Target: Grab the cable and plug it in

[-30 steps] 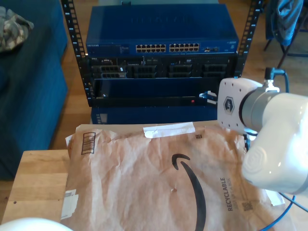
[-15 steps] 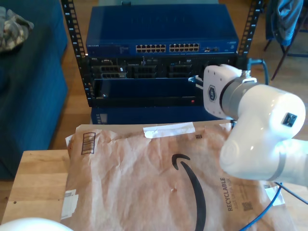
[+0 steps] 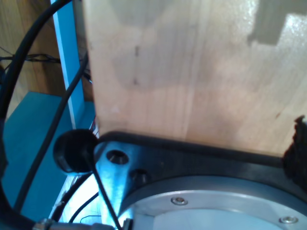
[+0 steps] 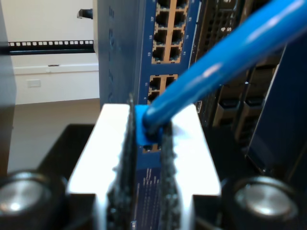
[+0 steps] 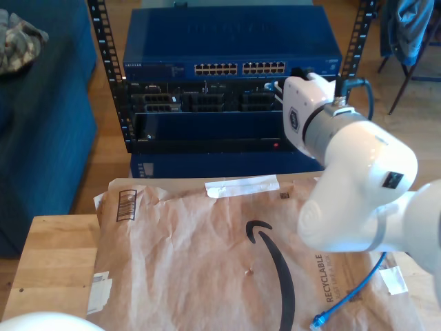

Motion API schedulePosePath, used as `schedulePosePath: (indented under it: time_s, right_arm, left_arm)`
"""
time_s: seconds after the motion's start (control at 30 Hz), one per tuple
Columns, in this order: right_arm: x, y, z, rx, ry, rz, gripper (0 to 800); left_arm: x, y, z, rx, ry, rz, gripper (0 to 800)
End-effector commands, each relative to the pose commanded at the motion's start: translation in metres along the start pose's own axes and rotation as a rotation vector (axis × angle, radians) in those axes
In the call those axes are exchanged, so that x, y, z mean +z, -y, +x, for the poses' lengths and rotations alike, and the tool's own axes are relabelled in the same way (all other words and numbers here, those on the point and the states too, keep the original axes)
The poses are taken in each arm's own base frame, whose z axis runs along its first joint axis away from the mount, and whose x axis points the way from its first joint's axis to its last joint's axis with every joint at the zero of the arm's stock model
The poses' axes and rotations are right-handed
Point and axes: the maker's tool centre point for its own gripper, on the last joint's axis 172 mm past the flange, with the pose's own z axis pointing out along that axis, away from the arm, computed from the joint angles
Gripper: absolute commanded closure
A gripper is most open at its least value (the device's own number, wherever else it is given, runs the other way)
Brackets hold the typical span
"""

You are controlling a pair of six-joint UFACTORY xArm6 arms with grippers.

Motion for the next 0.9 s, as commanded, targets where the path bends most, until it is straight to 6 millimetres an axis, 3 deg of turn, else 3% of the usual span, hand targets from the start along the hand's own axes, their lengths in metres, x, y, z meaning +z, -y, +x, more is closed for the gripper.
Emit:
schedulePosePath:
  time_s: [0.13,0.27,0.63,0.73,0.9]
  right_arm:
    - [-0.001,0.007,-0.003,0.001,-0.019,0.067,800]
    - [0.006,-0.009,0.003,0.045,-0.046,0.088,800]
    - [0.007,-0.018,0.018,0.049,-0.119,0.215,800]
    - [0.012,-0.030,0.018,0.041,-0.127,0.208,800]
    - [0.028,-0.025,0.017,0.040,-0.139,0.247,800]
  left_arm:
    - [0.000,0.000,0.000,0.001,0.000,-0.001,0]
    - [0.000,0.000,0.000,0.002,0.000,0.000,0]
    - [0.000,0.000,0.000,0.001,0.000,-0.001,0]
    - [0.000,0.000,0.000,0.002,0.000,0.000,0]
    - [0.000,0.000,0.000,0.000,0.000,0.000,0]
